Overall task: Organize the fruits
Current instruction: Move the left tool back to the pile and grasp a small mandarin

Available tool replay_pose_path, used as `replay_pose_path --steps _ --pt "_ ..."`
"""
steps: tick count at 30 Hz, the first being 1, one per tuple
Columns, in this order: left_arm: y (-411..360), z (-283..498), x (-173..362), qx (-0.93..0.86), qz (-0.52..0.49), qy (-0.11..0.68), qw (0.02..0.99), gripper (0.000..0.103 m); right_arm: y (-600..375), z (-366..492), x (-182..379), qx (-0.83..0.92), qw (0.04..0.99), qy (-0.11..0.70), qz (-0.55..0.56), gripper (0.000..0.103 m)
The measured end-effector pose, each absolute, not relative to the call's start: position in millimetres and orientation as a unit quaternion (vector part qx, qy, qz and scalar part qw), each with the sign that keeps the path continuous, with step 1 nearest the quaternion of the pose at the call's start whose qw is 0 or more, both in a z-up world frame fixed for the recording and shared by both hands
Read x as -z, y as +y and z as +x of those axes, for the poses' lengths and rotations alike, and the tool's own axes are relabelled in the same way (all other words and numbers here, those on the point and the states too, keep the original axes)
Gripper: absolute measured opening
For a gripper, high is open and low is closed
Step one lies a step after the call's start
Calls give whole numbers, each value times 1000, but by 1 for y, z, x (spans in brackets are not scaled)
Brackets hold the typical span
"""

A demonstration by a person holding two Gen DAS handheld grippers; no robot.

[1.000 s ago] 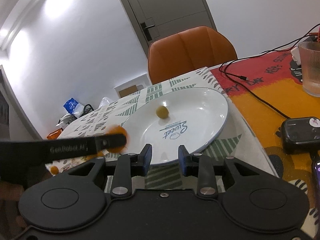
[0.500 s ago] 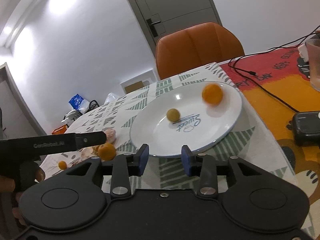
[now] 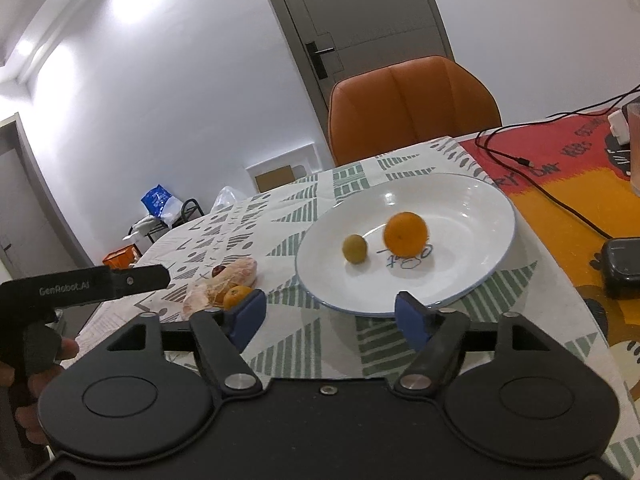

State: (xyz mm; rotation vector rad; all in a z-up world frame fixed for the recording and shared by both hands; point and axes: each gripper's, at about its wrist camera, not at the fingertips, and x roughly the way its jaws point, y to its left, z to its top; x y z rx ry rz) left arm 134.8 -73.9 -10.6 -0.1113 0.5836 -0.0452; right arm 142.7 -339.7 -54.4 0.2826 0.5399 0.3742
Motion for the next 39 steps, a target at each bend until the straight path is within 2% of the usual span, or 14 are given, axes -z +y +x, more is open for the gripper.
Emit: replay_pose_path --steps 2,4,7,36,39 --pt "-70 132 11 17 -57 286 956 95 -336 141 52 -181 939 259 137 84" --pt "-64 128 10 11 -60 285 957 95 -333 140 50 -178 941 253 138 98" --pt "-55 124 10 4 -64 283 957 96 -327 137 47 -179 942 247 138 103" --pt "22 103 30 -50 -96 280 954 94 -255 144 55 -232 927 280 93 103" --pt "25 105 35 -53 -99 283 952 93 -247 146 57 -240 924 285 82 99"
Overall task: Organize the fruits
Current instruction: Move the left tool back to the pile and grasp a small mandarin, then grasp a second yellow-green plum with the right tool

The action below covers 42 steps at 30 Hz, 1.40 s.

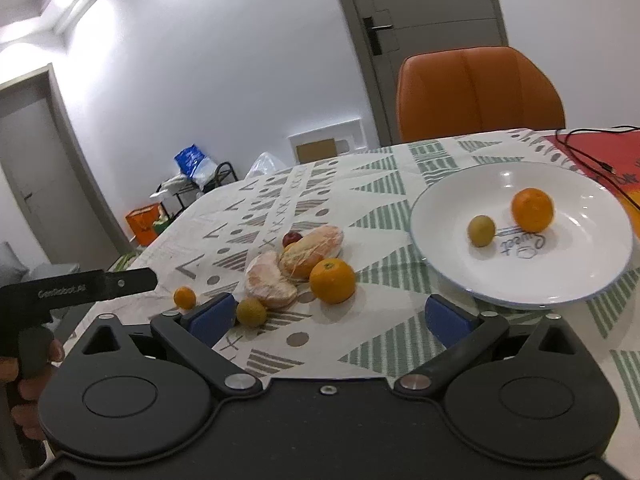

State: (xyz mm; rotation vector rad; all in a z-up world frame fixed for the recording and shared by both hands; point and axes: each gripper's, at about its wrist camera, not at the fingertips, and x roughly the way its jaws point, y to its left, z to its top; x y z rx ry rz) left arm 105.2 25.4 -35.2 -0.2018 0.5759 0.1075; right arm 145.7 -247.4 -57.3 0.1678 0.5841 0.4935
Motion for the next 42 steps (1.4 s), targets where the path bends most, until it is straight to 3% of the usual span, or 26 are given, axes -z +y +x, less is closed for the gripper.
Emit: replay_pose_path --steps 7,14,19,27,30,34,40,41,42 --pt "32 112 47 -50 -112 296 947 78 -232 152 65 -261 914 303 67 79" --pt "39 121 57 -47 -121 309 942 66 -221 161 71 -277 904 320 65 68" --pt "44 126 63 -47 -130 317 938 62 -211 166 73 -292 895 331 63 56" --pt "49 140 71 -50 -134 330 933 53 -193 175 80 -316 881 346 59 49" --pt "50 146 72 -53 -134 329 933 47 -188 179 81 -321 878 352 56 47" --pt "49 151 73 -41 -139 335 931 22 -183 182 80 -326 876 352 54 45" --pt "51 147 70 -45 -142 337 930 22 -175 186 83 -337 872 352 54 44" --pt "51 146 70 -46 -142 337 930 22 -173 187 84 -339 871 352 54 41" --pt "51 145 69 -47 -142 337 930 22 -171 188 85 -340 871 352 54 31"
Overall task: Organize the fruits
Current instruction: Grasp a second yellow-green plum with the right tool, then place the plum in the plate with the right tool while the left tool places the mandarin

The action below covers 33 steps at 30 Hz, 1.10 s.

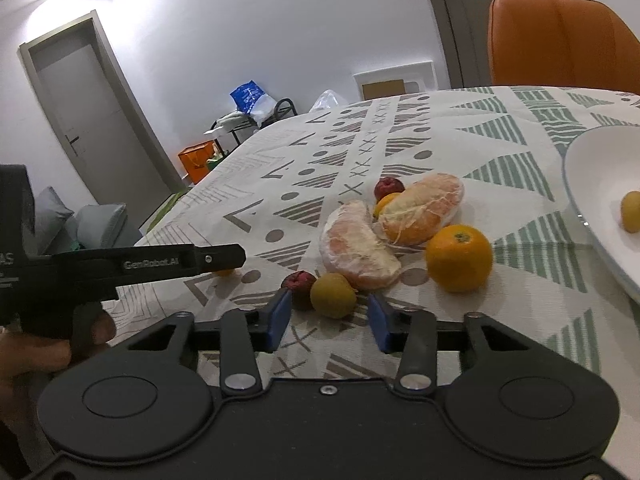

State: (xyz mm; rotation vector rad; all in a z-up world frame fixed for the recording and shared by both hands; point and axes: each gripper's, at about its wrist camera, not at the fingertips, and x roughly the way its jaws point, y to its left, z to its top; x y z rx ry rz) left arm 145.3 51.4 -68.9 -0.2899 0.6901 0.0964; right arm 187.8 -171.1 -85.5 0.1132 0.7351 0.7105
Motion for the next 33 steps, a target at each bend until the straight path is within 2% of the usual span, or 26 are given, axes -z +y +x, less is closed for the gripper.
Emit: replay_pose_path --steps 1,15,33 --pt "51 145 68 -48 -141 338 929 22 -170 189 87 -338 871 353 54 24" --pt "18 139 49 -16 -123 320 939 22 -211 173 68 -316 891 316 82 23" --pt "-64 154 33 54 -81 309 946 22 -287 162 56 -253 920 275 119 23"
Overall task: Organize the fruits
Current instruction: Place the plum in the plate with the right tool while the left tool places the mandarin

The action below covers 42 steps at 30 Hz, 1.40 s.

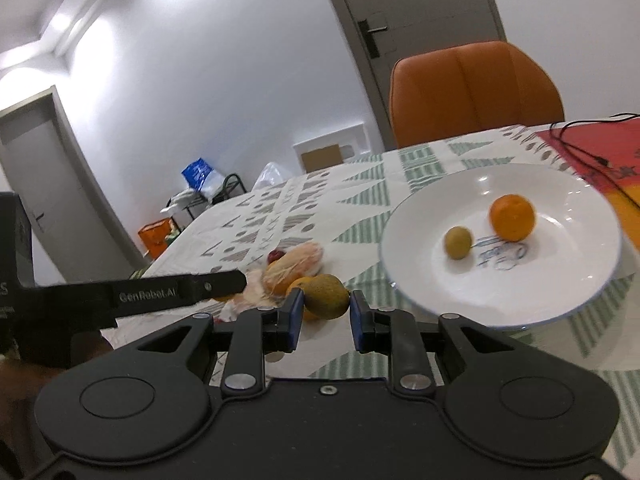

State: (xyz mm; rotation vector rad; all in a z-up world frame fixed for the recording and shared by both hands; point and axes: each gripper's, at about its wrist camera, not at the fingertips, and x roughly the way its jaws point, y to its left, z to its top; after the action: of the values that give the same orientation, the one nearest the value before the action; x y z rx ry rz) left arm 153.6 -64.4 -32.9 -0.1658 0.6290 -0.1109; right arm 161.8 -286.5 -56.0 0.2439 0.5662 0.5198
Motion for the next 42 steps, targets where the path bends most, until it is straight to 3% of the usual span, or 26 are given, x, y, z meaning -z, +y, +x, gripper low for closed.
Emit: replay_pose_path --steps 25,28,42 --pt "-143 182 34 98 -38 317 943 22 -362 167 68 -192 932 258 167 23" --pt "-152 186 32 104 -29 314 943 22 -367 166 68 -176 940 246 159 31" --pt "-186 195 24 133 -12 302 944 22 -383 163 72 -171 937 252 169 31"
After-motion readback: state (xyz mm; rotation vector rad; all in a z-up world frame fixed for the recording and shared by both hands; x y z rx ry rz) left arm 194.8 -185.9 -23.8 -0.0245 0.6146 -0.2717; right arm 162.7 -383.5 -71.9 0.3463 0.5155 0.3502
